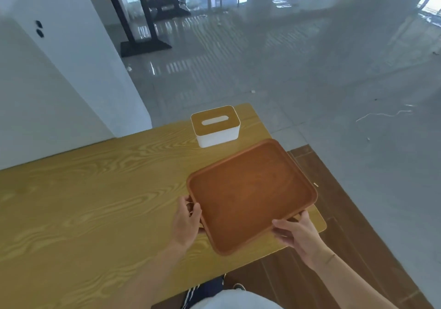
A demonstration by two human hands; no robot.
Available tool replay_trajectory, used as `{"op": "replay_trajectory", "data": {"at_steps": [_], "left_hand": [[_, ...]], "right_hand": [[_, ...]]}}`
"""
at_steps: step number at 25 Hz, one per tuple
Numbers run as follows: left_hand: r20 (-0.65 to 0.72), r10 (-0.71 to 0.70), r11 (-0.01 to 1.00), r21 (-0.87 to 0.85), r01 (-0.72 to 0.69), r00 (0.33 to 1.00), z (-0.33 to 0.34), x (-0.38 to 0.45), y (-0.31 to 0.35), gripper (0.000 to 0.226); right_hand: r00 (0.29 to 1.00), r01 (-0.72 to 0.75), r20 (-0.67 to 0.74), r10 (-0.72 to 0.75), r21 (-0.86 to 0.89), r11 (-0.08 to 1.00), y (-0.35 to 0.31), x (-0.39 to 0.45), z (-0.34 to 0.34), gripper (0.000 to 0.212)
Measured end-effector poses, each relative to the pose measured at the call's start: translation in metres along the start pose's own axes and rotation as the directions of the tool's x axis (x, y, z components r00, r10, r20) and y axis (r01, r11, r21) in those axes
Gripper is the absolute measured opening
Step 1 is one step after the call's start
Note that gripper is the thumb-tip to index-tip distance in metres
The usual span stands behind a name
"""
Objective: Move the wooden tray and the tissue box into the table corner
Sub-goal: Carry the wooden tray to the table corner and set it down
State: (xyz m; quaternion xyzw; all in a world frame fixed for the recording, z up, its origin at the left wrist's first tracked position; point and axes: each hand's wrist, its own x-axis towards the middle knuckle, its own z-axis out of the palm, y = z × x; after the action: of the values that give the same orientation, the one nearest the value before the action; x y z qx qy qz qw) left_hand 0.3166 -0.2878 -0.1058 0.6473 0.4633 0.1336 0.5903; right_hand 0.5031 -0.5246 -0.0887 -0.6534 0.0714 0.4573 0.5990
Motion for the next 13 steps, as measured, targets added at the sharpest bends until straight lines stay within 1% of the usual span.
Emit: {"op": "replay_trajectory", "data": {"at_steps": [3,5,10,13], "left_hand": [[-0.068,-0.004,0.996,-0.091,-0.002,0.998,-0.015,-0.028,-0.009,0.035],[-0.134,-0.018,0.990,-0.142,-0.001,0.991,-0.027,-0.049,-0.015,0.046],[-0.286,-0.051,0.977,-0.212,-0.011,0.957,-0.064,-0.098,-0.029,0.051],[-0.372,-0.057,0.977,-0.211,-0.025,0.926,-0.089,-0.121,-0.031,0.050]], "right_hand": [[0.997,0.058,0.046,-0.058,-0.012,0.998,0.004,-0.010,0.016,0.072],[0.991,0.072,0.114,-0.068,-0.029,0.997,0.008,-0.017,0.027,0.072],[0.972,0.077,0.229,-0.053,-0.098,0.992,0.014,-0.025,0.065,0.060],[0.958,0.091,0.282,-0.050,-0.133,0.987,0.023,-0.029,0.095,0.050]]}}
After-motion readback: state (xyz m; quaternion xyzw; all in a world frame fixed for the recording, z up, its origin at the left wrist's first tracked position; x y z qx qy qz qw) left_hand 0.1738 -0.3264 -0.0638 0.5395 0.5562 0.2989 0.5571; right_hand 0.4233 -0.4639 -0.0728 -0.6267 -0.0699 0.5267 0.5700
